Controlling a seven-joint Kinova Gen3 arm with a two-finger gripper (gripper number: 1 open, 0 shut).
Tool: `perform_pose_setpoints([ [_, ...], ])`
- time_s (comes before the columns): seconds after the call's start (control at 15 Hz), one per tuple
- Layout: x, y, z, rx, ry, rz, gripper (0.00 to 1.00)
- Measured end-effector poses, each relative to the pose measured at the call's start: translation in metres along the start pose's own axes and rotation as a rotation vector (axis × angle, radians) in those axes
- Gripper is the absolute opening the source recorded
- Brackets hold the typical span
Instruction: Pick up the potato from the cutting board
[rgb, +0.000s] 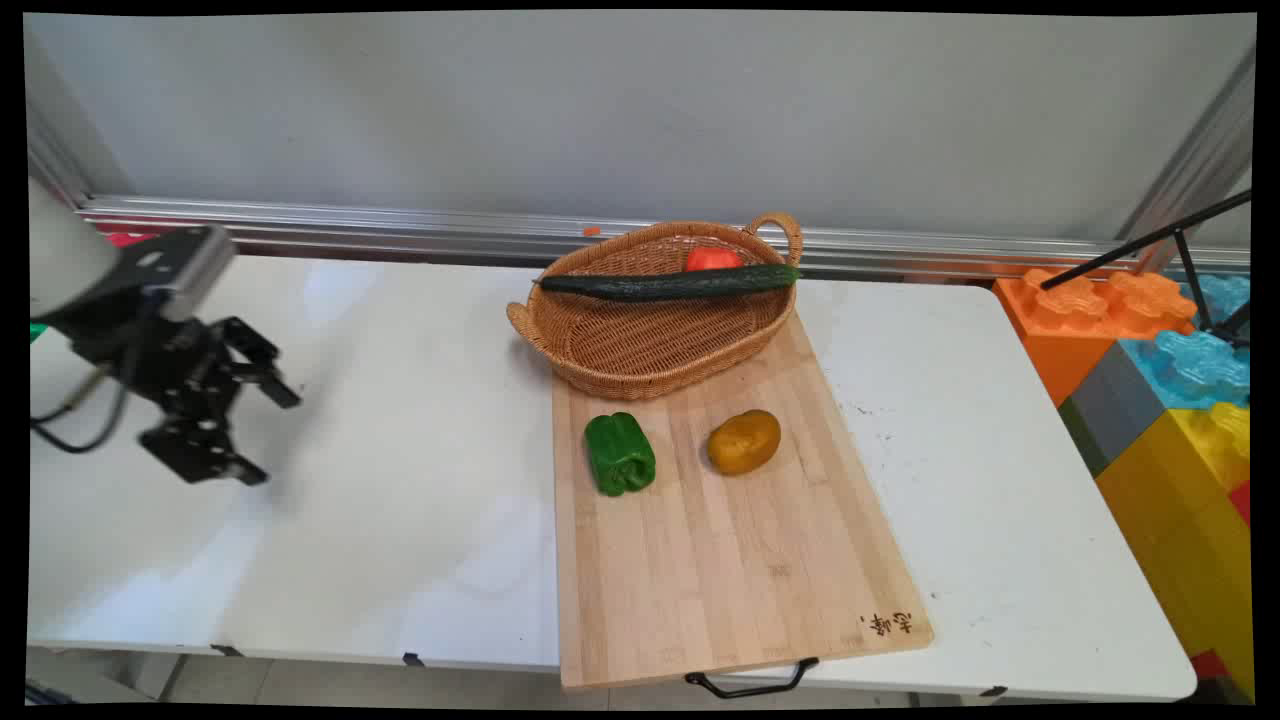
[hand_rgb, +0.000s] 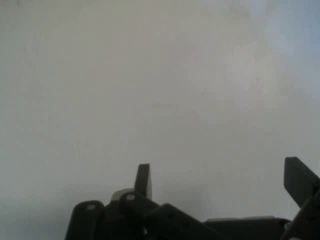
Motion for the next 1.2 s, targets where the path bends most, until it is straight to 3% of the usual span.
perform_pose_setpoints([
  [0.67,0.176,0.017,0.044,0.017,0.125,-0.096,1.0],
  [1.2,0.275,-0.003,0.1,0.063,0.205,-0.235,1.0],
])
